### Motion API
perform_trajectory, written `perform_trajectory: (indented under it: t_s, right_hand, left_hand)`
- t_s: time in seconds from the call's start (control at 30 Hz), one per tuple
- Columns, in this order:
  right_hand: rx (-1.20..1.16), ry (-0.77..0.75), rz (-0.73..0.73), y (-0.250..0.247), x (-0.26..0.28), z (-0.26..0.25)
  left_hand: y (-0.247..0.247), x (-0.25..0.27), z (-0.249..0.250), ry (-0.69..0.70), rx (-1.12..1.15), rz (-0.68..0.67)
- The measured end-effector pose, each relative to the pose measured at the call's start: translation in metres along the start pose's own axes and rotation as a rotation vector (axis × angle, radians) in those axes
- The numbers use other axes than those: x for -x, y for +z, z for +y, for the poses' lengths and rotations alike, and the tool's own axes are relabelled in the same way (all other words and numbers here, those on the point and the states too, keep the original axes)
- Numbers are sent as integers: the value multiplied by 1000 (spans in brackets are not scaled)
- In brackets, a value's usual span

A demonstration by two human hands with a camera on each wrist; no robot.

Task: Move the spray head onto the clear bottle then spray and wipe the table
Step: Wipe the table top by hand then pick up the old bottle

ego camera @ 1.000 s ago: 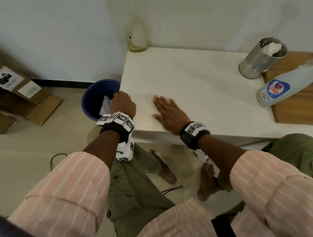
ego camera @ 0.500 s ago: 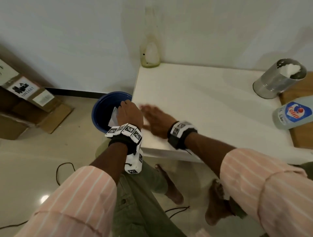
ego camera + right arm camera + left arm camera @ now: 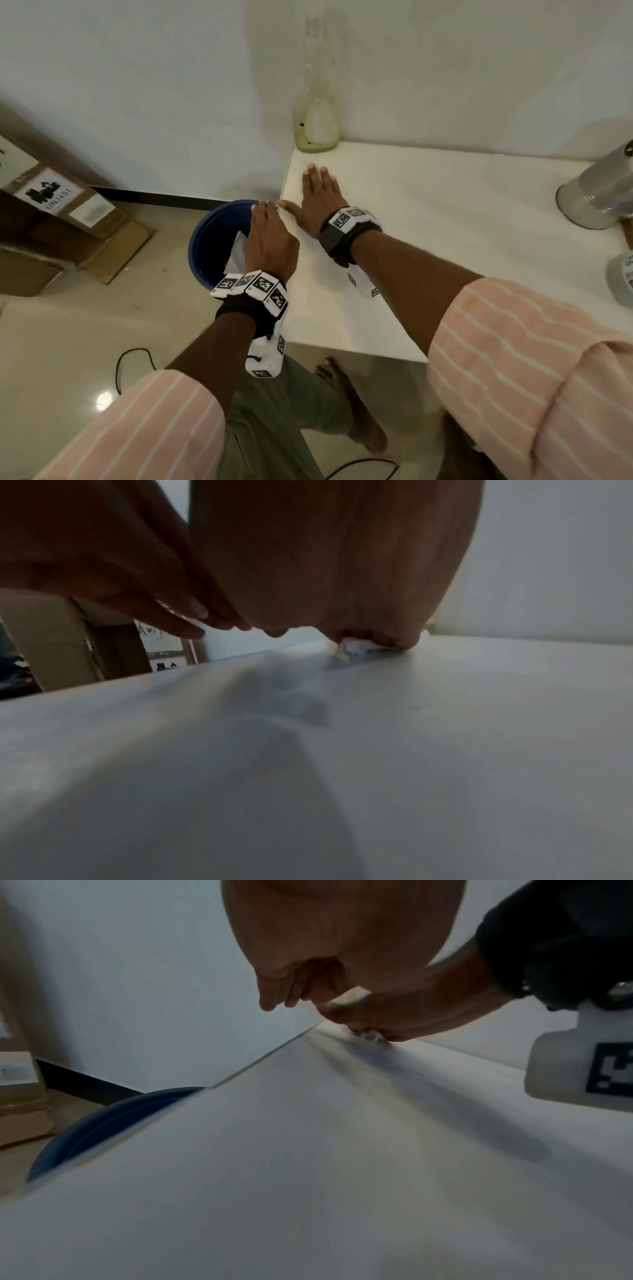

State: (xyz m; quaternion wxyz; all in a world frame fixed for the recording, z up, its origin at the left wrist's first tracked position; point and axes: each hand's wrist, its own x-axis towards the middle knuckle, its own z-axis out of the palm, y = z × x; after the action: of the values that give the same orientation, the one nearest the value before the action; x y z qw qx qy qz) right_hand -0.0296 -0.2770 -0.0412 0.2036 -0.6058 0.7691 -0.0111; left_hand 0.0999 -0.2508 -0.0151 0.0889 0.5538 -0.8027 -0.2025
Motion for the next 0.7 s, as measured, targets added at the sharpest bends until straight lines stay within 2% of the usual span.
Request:
perform_trajectory:
  t_s: [0.13, 0.2, 0.27, 0.33, 0.4, 0.47, 0.5, 0.6, 0.67, 0.7]
  right_hand:
    - [86, -247, -36, -2, -2, 14]
    - [95, -234, -8, -10, -2, 40]
    - [21, -67, 57, -17, 4, 73]
    - [-42, 167, 138, -22, 13, 108]
    - [-88, 371, 159, -24, 15, 124]
    - [-121, 437, 161, -24, 10, 116]
    - [-107, 385, 149, -24, 5, 107]
    - [-33, 80, 68, -26, -6, 91]
    - [-21, 19, 68, -30, -9, 107]
    - [-29, 60, 91, -32, -7, 120]
  left_hand:
    - [11, -4, 16, 16, -44, -112]
    - [22, -4, 24, 73, -104, -135]
    - [30, -7, 31, 112, -173, -189]
    - [35, -7, 38, 92, -196, -276]
    - [36, -9, 44, 75, -222, -301]
    - [35, -9, 48, 72, -228, -306]
    - [34, -9, 48, 70, -230, -301]
    - [34, -8, 47, 95, -258, -302]
    - [36, -6, 44, 113, -276, -296]
    - [37, -5, 44, 117, -282, -293]
